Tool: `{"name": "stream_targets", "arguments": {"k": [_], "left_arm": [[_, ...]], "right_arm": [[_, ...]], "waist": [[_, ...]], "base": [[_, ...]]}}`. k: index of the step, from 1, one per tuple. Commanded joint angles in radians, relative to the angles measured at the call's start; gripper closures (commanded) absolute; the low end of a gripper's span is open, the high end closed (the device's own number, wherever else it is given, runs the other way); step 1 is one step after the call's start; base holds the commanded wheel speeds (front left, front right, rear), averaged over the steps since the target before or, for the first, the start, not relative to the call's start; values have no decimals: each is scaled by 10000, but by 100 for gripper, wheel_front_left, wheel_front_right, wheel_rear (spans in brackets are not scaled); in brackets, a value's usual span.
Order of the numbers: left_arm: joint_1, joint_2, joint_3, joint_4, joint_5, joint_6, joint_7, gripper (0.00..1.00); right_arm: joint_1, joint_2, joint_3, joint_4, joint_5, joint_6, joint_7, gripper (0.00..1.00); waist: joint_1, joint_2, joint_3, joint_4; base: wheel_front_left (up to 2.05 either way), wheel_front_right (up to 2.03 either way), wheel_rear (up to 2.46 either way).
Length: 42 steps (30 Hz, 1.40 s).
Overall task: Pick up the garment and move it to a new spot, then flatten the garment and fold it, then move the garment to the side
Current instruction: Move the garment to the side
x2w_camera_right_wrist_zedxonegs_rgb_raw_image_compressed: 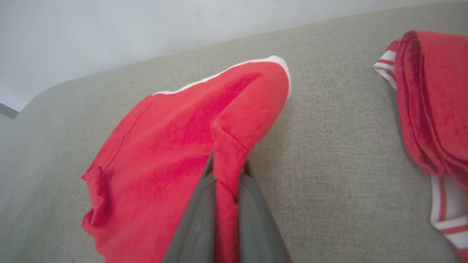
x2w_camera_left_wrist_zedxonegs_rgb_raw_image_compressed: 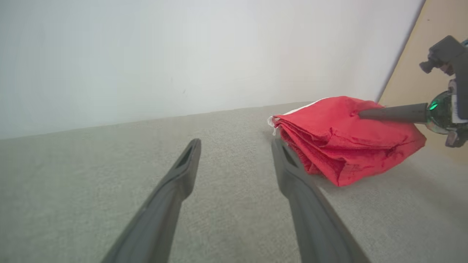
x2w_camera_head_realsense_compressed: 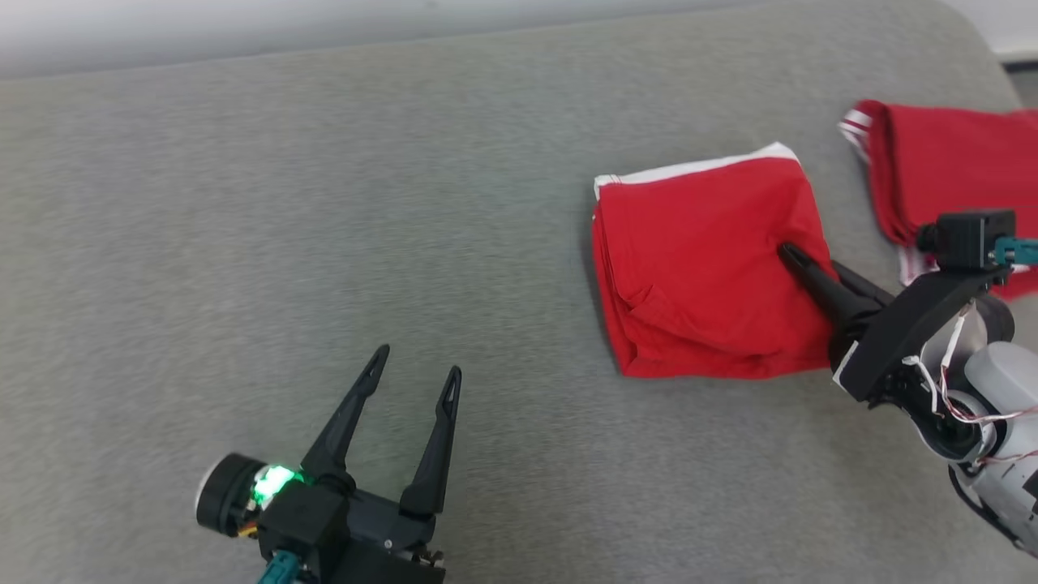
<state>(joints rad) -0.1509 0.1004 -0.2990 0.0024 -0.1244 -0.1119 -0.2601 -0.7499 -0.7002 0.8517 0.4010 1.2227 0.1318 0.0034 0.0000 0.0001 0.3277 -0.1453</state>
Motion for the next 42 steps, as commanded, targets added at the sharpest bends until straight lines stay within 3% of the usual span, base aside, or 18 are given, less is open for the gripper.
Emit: {"name": "stream_targets", "arguments": {"k": [1,10,17,27,29,38,39,40,41,42], "left_arm": [[-160,82,1,-56,19,-4,34,0],[-1541,251,-773,-1065,136,-112,667,0],[-2582,300,-1532,-2048,-141,-189,1212,0],[-2722,623,-1461,-2659,-270,-174,1526,0],[-2707,653,-1438,-2709,-292,-151,1545,0],[-2787,759,-1459,-2820,-403,-128,1603,0],[-2775,771,-1457,-2831,-410,-116,1598,0],[-2753,777,-1461,-2843,-416,-97,1603,0],[-2719,781,-1459,-2857,-427,-69,1606,0],[-2676,787,-1456,-2874,-432,-43,1595,0]], "right_arm": [[-172,-27,39,-7,-131,-29,-88,100],[-1373,-627,569,507,-747,-29,-935,100],[-2196,-2050,741,754,-1059,-29,-1384,100],[-2848,-3763,972,967,-1663,-29,-1192,100],[-2989,-4031,1184,1130,-2251,-29,-1042,100],[-3584,-3485,1085,2847,-3566,-29,-1182,100],[-3639,-3350,1027,3140,-3730,-29,-1208,92],[-3699,-3228,942,3463,-3957,-29,-1298,52],[-3809,-3124,817,3842,-4213,-29,-1471,0],[-3886,-2980,682,4209,-4419,-29,-1646,0]], "waist": [[0,-1,427,-819],[0,-1,1656,-1253],[0,-1,2467,-1118],[0,-1,2843,-1183],[0,-1,2878,-1197],[0,-1,2945,-1024],[0,-1,2926,-991],[0,-1,2899,-956],[0,-1,2870,-928],[0,-1,2833,-903]], "base": [[0,0,0],[0,0,0],[0,0,0],[0,0,0],[0,0,0],[0,0,0],[0,0,0],[0,0,0],[0,0,0],[0,0,0]]}}
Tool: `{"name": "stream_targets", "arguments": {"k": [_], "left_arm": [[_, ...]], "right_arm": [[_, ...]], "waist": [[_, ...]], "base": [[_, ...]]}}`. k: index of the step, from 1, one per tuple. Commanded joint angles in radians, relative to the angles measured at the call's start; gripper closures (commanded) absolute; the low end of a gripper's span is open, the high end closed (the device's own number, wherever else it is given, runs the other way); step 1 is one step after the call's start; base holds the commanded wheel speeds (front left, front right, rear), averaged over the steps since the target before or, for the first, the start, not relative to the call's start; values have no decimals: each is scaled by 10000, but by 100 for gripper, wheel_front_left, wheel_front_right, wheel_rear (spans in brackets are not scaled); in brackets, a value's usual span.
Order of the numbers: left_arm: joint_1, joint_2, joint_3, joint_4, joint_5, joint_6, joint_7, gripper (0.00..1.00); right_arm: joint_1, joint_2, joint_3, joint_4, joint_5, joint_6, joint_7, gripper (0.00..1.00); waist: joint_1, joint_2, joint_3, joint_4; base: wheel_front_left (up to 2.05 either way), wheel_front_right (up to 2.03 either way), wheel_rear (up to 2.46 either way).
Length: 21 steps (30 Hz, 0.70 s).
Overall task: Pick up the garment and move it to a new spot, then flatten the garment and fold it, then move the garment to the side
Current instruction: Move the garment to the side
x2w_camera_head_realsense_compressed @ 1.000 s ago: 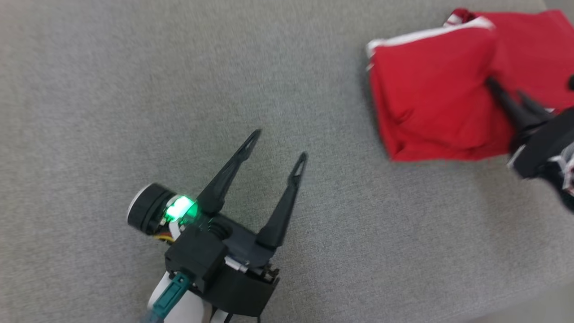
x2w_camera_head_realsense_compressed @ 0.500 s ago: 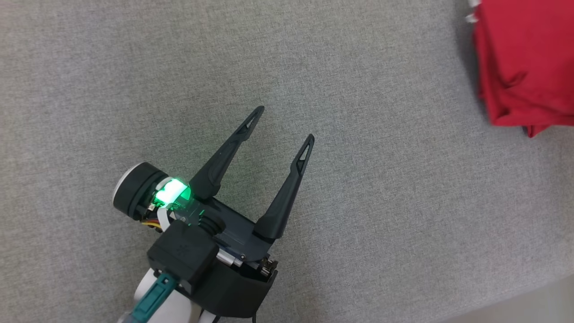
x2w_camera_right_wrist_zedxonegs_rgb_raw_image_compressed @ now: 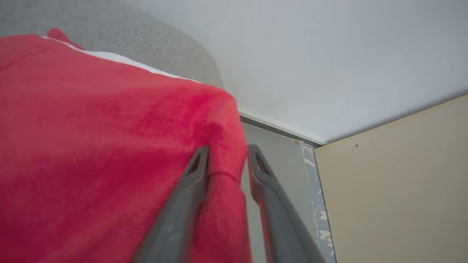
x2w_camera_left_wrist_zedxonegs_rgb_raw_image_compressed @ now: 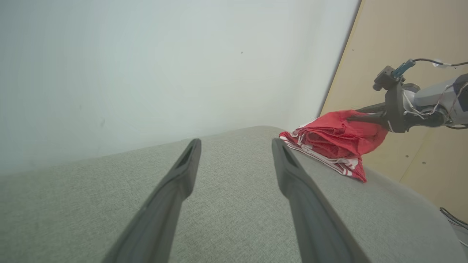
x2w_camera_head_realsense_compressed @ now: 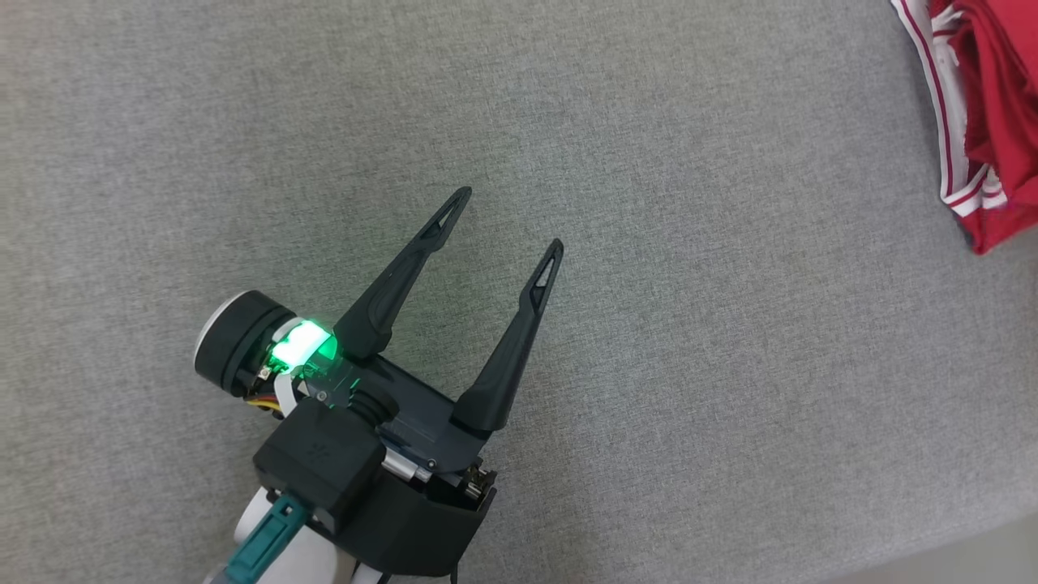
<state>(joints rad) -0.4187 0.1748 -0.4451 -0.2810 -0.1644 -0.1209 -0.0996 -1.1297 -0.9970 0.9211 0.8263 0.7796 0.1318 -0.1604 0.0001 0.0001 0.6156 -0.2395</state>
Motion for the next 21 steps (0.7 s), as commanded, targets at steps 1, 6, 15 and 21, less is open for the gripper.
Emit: {"name": "stream_targets", "arguments": {"k": [1,6,15,21], "left_arm": [[54,47,-1,-44,-56,50,-22,0],[330,55,-6,-5,-119,150,-86,0],[1139,-147,354,367,-560,710,-463,0],[1611,-435,893,946,-1075,1301,-786,0]], "right_arm": [[-156,159,-181,351,-197,-29,-199,0],[-449,1044,-995,1978,-1169,-29,-863,0],[784,2711,-4175,-142,-2451,-29,-1036,0],[3061,4103,-5840,-2575,-3577,-29,-1033,0]], "waist": [[-1,-1,-105,67],[-1,-1,-499,172],[-1,-1,-1679,563],[-1,-1,-2562,1127]], "base": [[0,0,0],[0,0,0],[0,0,0],[0,0,0]]}}
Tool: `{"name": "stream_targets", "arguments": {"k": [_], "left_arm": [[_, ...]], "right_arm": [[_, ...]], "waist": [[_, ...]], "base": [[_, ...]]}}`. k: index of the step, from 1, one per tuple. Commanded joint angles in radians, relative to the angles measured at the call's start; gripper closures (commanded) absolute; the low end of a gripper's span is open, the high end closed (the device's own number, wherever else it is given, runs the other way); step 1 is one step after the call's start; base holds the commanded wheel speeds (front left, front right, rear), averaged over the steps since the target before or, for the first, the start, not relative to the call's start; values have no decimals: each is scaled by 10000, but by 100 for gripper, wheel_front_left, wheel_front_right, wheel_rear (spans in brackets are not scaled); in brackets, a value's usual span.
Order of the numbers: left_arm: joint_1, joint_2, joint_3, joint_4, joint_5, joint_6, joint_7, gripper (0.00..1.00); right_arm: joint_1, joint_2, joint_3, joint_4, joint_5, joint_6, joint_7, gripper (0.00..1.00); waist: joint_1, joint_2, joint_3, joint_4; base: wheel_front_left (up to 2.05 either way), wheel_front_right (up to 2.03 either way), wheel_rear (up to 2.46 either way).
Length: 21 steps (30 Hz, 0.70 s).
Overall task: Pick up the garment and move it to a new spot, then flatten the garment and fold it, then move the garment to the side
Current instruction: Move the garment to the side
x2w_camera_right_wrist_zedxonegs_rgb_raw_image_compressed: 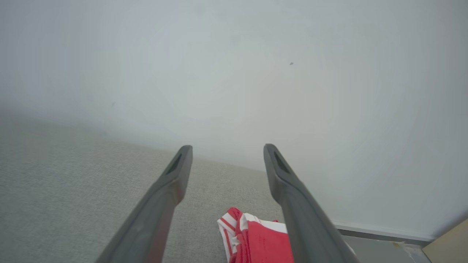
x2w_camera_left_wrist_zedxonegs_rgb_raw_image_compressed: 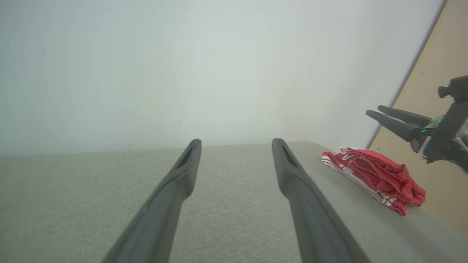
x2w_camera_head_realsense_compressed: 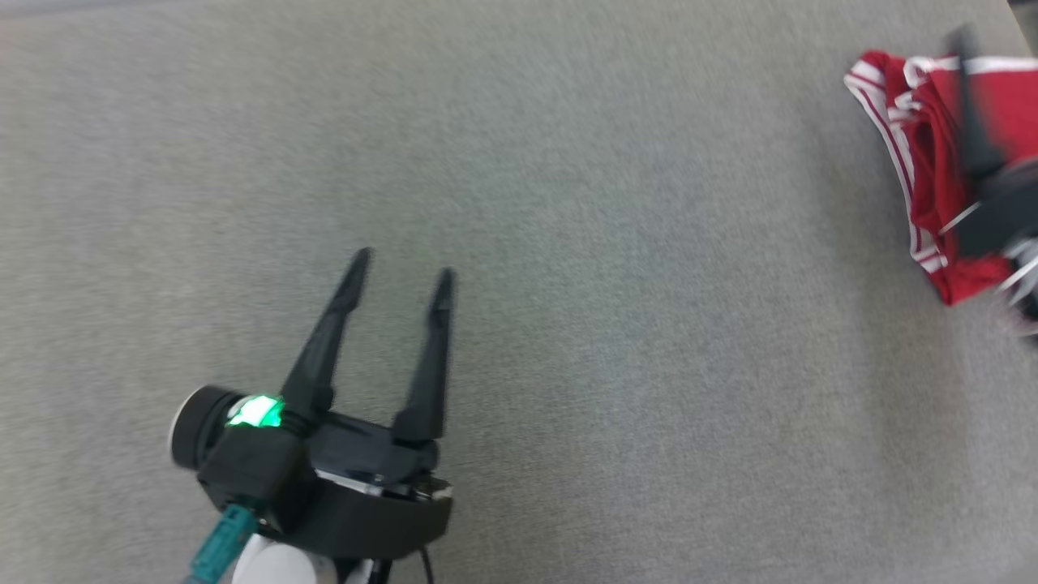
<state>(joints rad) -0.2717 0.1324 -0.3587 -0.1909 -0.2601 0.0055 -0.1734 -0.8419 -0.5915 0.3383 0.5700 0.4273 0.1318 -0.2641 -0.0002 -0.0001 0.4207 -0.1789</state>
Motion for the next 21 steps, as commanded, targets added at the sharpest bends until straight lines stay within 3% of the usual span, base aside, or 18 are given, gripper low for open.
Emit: {"name": "stream_targets", "arguments": {"k": [1,7,14,21], "left_arm": [[201,-57,131,185,-168,133,-97,0],[642,-200,910,867,-613,727,-462,0],[1212,-12,1394,1773,-615,919,-765,0],[1972,84,1718,2495,-634,831,-905,0]], "right_arm": [[549,230,-124,-317,-217,-29,1,0],[2382,1384,-236,-1869,-812,-29,2,0],[4248,2407,-1079,-3153,-1177,-29,-1,0],[5905,3163,-1932,-4076,-1621,-29,1,0]], "waist": [[2,1,-781,654],[2,1,-1576,1252],[2,1,-2652,1802],[2,1,-3608,1974]], "base": [[0,0,0],[0,0,0],[0,0,0],[0,0,0]]}}
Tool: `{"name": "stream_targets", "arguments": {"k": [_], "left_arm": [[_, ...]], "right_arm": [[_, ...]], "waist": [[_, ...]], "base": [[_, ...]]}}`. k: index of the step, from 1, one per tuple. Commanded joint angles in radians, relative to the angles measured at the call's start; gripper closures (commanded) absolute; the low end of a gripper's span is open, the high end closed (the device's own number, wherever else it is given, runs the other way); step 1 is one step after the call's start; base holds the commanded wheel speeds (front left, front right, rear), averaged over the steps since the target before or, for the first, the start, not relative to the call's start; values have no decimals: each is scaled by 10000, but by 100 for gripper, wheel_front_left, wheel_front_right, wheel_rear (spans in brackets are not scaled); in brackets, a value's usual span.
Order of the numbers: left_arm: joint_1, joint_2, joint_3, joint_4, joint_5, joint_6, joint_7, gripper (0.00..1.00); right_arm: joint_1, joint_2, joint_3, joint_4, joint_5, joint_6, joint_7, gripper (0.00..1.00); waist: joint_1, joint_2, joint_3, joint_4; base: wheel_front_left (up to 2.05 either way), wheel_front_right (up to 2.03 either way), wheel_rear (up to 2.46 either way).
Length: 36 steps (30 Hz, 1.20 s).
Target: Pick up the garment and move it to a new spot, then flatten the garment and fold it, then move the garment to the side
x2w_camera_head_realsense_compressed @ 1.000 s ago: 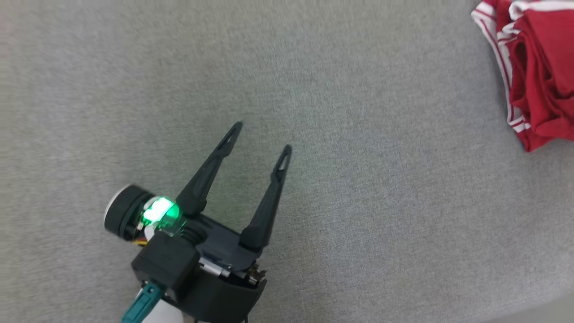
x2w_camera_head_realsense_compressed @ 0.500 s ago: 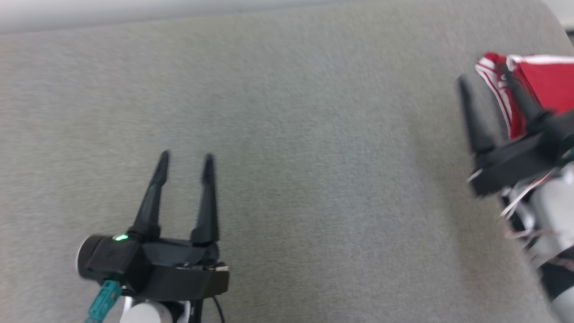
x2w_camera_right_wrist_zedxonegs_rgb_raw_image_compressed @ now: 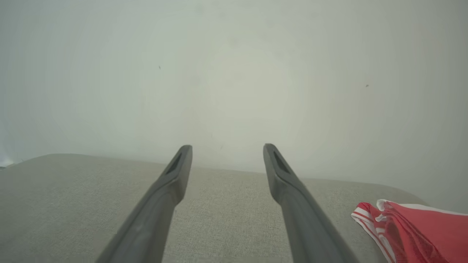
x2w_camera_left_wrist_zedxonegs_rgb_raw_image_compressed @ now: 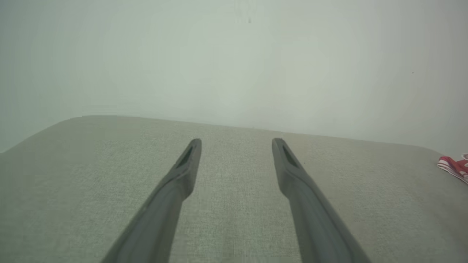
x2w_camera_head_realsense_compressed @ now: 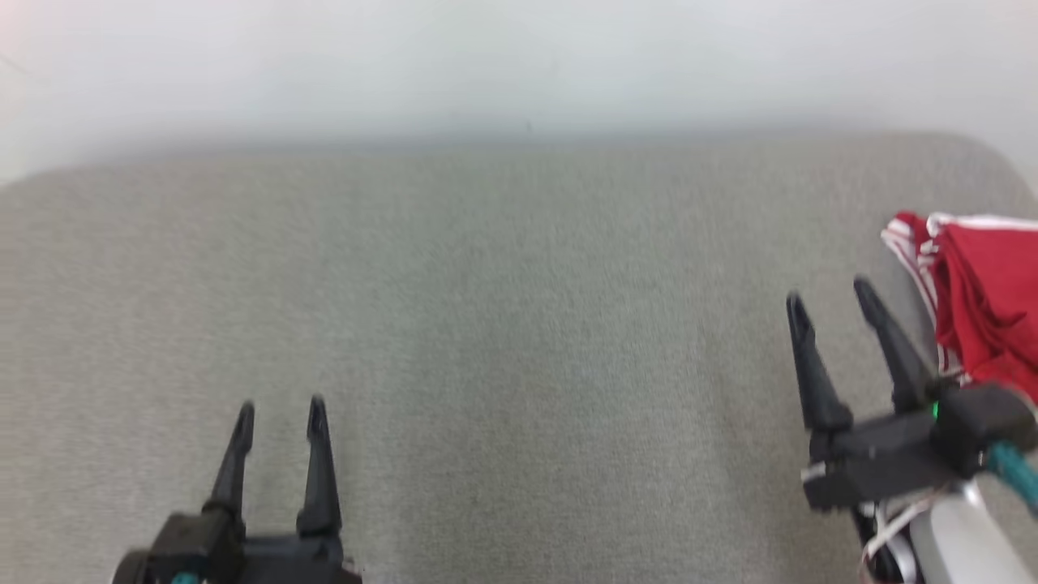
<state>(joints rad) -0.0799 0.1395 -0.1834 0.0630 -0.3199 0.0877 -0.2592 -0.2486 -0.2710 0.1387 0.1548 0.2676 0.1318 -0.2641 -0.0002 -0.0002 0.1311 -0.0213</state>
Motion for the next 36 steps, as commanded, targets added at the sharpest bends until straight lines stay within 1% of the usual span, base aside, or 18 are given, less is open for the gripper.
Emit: {"name": "stream_targets", "arguments": {"k": [1,7,9,11,14,17,22,26,36], "left_arm": [[194,-21,17,51,-75,-40,-43,0],[963,-198,390,48,205,-587,-63,0],[1146,-329,572,15,332,-708,-56,0],[1342,-444,724,-24,471,-848,-56,0],[1684,-577,903,-172,685,-1204,-57,0],[2000,-692,1105,-279,842,-1398,-58,0],[2325,-774,1082,-234,1441,-1668,-58,0],[2484,-800,1058,-191,1927,-1751,-59,0],[2663,-875,1210,-63,1993,-1892,-59,0]], "right_arm": [[226,65,-60,-65,-104,-29,-1,0],[1766,784,-582,-639,-548,-29,0,0],[2187,914,-682,-803,-689,-29,0,0],[2578,1114,-795,-978,-737,-29,0,0],[3170,1451,-996,-1123,-584,-29,0,0],[3602,1618,-1261,-1269,-582,-29,0,0],[4130,1710,-1341,-1360,-782,-29,0,0],[4448,1736,-1211,-1422,-858,-29,0,0],[4826,1779,-1134,-1440,-940,-29,0,0]], "waist": [[2,2,-857,417],[2,2,-1525,542],[2,2,-1667,595],[2,2,-1816,636],[2,2,-2052,668],[2,2,-2253,737],[2,2,-2448,828],[2,2,-2545,873],[2,2,-2586,896]], "base": [[0,0,0],[0,0,0],[0,0,0],[0,0,0],[0,0,0],[0,0,0],[0,0,0],[0,0,0],[0,0,0]]}}
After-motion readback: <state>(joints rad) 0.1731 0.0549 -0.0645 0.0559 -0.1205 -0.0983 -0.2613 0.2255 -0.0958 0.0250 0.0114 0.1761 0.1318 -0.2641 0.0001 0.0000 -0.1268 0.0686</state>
